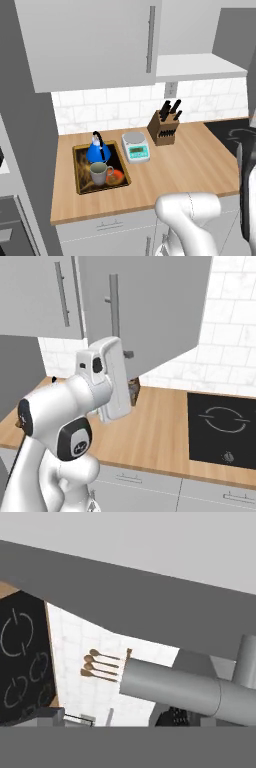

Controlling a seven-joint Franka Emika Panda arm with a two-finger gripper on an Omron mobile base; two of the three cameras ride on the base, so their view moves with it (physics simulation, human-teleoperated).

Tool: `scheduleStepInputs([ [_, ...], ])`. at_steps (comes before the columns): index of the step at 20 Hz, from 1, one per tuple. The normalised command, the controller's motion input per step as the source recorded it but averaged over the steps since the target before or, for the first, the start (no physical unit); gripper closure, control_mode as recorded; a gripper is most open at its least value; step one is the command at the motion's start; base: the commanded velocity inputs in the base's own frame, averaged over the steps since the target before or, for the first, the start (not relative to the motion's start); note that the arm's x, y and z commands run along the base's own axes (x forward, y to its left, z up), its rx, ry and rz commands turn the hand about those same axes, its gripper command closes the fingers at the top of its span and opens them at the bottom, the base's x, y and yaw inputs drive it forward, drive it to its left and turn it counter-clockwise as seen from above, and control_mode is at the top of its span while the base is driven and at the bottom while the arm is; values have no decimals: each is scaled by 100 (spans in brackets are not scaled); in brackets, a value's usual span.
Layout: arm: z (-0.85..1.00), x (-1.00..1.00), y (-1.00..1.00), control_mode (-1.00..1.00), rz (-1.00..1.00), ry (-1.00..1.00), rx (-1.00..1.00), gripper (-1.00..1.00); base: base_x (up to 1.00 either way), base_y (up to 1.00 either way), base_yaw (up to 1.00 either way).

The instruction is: Pick the kettle from the counter and place it on the tray. Then pick the mug from the cabinet and place it on the tray. Then close the cabinet doors.

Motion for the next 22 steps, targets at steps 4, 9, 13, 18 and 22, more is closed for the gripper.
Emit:
scheduleStepInputs([
  [4, 0, 64, 60, -100, 15, 1, 0, -100, 0, 0, 0],
  [9, 0, 61, 69, -100, 21, 4, 0, -100, 0, 0, 0],
  [13, 2, 83, 42, -100, 24, 7, 8, -100, 0, 0, 0],
  [18, 0, 93, 22, -100, 25, 6, 15, -100, 0, 0, 0],
  [22, 0, 99, 6, -100, 22, 1, 15, -100, 0, 0, 0],
])
